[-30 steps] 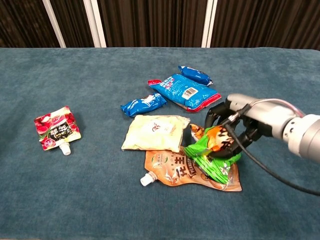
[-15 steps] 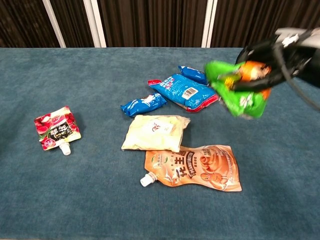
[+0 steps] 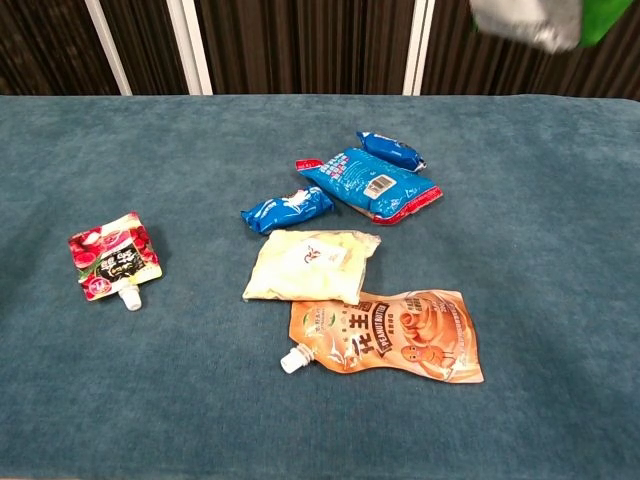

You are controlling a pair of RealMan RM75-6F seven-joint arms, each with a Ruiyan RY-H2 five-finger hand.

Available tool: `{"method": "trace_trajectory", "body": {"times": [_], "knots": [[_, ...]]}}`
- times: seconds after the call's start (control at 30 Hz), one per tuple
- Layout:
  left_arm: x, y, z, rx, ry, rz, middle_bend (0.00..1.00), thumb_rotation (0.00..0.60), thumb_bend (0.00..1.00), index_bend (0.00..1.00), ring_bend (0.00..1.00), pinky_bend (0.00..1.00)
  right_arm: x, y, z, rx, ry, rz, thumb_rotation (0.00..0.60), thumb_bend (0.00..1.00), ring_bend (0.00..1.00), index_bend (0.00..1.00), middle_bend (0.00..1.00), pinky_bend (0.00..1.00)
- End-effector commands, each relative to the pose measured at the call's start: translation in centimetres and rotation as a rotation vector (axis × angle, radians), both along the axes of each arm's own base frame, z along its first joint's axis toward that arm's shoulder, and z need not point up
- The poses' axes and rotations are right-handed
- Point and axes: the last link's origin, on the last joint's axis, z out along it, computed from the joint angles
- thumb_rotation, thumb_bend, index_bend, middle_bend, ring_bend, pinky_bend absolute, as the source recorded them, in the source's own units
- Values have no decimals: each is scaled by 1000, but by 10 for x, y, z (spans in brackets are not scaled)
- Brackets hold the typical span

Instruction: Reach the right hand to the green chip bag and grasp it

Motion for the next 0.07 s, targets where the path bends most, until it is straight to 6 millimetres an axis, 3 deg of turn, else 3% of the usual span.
{"method": "trace_trajectory", "body": {"times": [0.03, 0.07], "knots": [[0, 0, 0, 0, -1, 1, 41, 600, 481, 112, 122, 71, -2, 4, 16, -5, -56, 33, 600, 362, 425, 585, 452, 380], [0, 0, 0, 1, -1, 1, 41, 600, 481, 112, 122, 71, -2, 4, 17, 1, -65, 37, 600, 362, 425, 585, 452, 380]]}}
